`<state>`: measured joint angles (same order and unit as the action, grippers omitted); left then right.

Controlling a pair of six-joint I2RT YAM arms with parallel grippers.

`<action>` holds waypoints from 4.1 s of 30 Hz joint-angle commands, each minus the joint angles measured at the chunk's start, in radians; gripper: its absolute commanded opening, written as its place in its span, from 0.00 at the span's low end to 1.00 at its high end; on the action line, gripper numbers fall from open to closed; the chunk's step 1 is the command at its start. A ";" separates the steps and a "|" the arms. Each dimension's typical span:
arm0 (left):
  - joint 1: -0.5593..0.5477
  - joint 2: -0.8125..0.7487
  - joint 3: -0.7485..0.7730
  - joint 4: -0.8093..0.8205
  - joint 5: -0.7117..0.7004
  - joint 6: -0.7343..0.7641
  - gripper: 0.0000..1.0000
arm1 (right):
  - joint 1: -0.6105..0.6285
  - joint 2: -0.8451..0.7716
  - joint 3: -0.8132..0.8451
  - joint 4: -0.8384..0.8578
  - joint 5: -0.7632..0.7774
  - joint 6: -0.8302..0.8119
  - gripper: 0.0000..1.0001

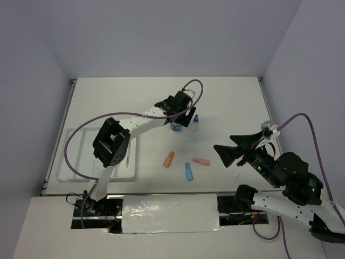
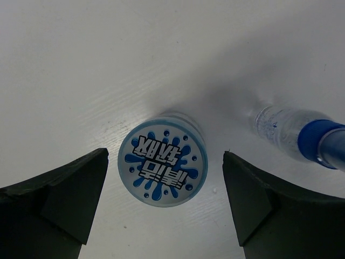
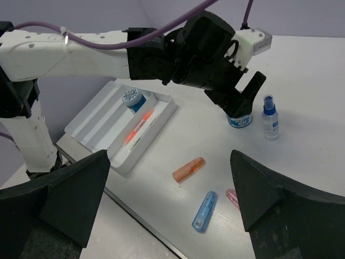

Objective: Sort the stationery into containers
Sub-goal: Pick up the stationery from the center of the board, then place the stationery in the storage box, then pick up the stationery from the center of the board, then place the stationery in the storage box.

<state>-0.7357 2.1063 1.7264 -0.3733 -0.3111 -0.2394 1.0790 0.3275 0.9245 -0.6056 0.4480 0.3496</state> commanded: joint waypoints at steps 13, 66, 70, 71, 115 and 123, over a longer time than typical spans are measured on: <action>0.032 -0.077 -0.073 0.023 -0.015 -0.063 0.00 | -0.002 0.030 -0.004 0.033 -0.002 -0.026 1.00; 0.486 -1.100 -0.915 -0.214 -0.123 -0.531 0.99 | -0.013 0.189 -0.019 0.176 -0.108 -0.061 1.00; 0.218 -1.005 -0.842 -0.046 -0.074 -0.466 0.99 | -0.016 0.177 -0.016 0.165 -0.088 -0.046 1.00; 0.087 -0.956 -0.806 -0.050 -0.101 -0.462 0.99 | -0.017 0.174 -0.013 0.164 -0.085 -0.038 1.00; 0.496 -0.873 -0.637 -0.340 -0.214 -0.295 0.00 | -0.024 0.084 0.000 0.102 -0.121 -0.066 1.00; 0.863 -0.706 -0.611 -0.277 0.067 -0.216 0.00 | -0.024 0.085 -0.015 0.135 -0.160 -0.084 1.00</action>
<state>0.0986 1.3140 1.0935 -0.6300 -0.3798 -0.5083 1.0611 0.4126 0.9024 -0.5159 0.3141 0.2916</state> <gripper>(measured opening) 0.358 0.996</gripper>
